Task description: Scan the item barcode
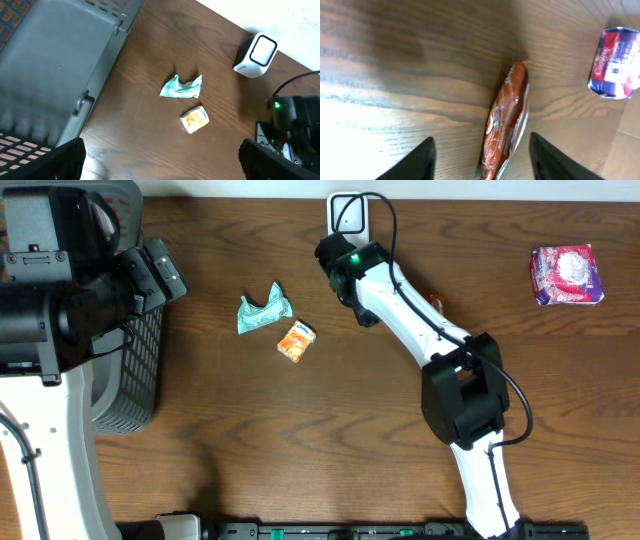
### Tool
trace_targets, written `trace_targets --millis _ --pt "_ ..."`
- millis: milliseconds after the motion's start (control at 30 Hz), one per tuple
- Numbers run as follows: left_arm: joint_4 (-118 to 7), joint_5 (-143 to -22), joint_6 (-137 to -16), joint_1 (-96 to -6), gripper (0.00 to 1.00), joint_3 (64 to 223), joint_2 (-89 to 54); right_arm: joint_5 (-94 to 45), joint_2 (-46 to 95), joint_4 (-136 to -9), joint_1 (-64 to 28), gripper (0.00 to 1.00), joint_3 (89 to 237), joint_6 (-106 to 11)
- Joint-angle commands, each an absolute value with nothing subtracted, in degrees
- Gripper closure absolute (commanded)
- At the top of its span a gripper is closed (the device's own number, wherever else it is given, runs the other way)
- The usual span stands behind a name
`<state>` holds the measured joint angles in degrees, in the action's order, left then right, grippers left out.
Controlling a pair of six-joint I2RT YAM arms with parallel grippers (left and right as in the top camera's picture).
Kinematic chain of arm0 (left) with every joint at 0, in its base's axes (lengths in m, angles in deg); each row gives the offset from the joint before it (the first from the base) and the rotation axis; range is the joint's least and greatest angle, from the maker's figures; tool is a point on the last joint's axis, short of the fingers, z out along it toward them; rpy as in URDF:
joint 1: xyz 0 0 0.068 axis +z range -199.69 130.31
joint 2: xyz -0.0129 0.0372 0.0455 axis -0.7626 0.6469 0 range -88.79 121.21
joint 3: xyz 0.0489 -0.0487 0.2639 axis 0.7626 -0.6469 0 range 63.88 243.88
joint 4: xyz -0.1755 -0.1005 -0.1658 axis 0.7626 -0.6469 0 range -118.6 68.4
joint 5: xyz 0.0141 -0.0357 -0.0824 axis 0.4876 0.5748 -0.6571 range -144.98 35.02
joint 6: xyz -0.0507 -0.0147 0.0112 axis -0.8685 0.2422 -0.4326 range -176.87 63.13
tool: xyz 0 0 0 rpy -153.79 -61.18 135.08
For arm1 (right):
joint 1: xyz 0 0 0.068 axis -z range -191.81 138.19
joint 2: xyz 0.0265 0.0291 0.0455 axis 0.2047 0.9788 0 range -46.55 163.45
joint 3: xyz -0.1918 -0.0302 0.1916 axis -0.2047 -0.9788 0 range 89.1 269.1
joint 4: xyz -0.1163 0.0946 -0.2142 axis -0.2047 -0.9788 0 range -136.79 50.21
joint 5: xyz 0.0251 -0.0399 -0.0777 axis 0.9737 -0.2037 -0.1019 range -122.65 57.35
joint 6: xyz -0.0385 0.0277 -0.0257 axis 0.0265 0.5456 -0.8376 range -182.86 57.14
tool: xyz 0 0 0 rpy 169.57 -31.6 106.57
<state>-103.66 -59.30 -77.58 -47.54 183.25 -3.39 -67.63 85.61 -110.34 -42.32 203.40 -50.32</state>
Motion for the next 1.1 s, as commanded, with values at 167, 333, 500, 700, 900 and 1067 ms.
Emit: trace_targets --millis 167,333,500,700,900,1067 --pt "-103.6 -58.8 -76.8 -47.3 0.02 182.9 -3.2 -69.6 84.8 -105.8 -38.6 0.37 193.5 -54.7" --pt "-103.6 -58.8 -76.8 -47.3 0.02 182.9 -3.2 -73.6 84.8 -103.4 -36.0 0.4 190.6 -50.9" --pt "-103.6 -58.8 -76.8 -47.3 0.02 182.9 -3.2 -74.9 84.8 -102.7 -35.3 0.39 190.5 -50.9" --pt "-103.6 -58.8 -76.8 -47.3 0.02 182.9 -3.2 -70.8 84.8 -100.3 -35.3 0.4 188.7 -50.9" --pt "-103.6 -58.8 -76.8 -47.3 0.02 182.9 -3.2 -72.9 84.8 -94.6 -35.3 0.42 183.0 -50.9" --pt "-103.6 -58.8 -76.8 -47.3 0.02 182.9 -3.2 -72.9 84.8 -91.8 -34.1 0.56 179.5 -50.9"
